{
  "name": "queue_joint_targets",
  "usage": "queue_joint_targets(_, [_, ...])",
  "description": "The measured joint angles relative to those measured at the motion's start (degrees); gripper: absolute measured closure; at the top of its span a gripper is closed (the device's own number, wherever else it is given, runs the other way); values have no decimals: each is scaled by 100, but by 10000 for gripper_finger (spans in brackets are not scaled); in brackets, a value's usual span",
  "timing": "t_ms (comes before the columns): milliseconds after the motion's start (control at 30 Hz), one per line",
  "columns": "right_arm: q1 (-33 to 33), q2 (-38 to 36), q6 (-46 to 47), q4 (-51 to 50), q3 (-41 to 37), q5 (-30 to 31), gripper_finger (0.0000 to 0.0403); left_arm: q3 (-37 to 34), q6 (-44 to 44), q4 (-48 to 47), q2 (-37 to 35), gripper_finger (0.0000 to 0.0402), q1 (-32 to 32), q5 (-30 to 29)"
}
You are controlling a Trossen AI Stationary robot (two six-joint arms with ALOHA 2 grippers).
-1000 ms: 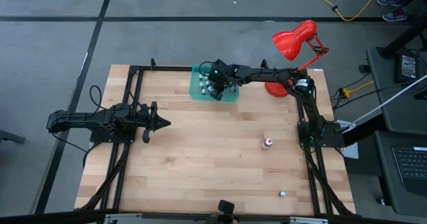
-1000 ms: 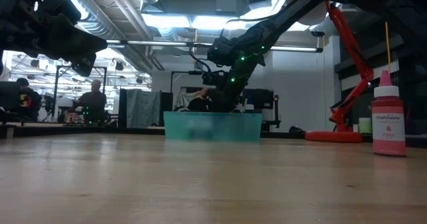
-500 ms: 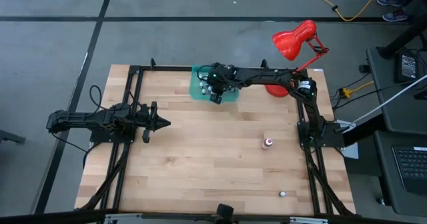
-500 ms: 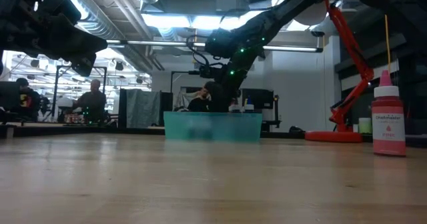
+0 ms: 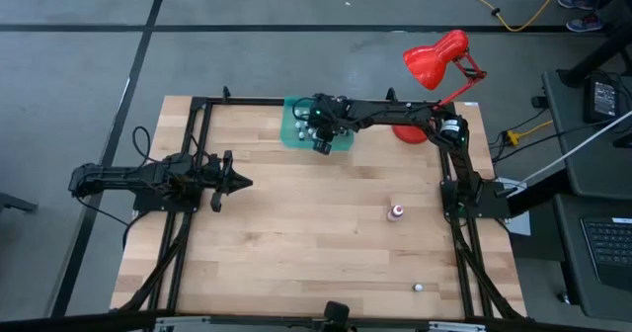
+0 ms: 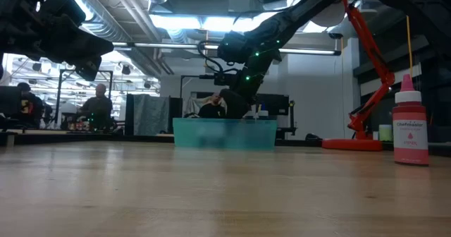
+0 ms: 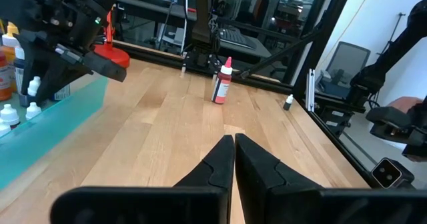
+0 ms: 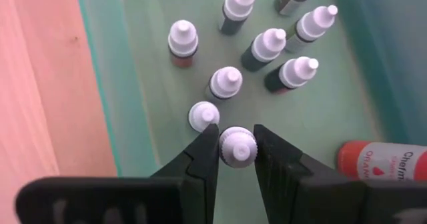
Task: Pick & Place food coloring
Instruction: Put the blue food coloring bottle into the bin
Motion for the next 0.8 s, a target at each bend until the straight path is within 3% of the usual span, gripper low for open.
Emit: queue_joint_targets(800, [-187,95,86,277,-225,3,318,-1,0,0,1,390,0,0])
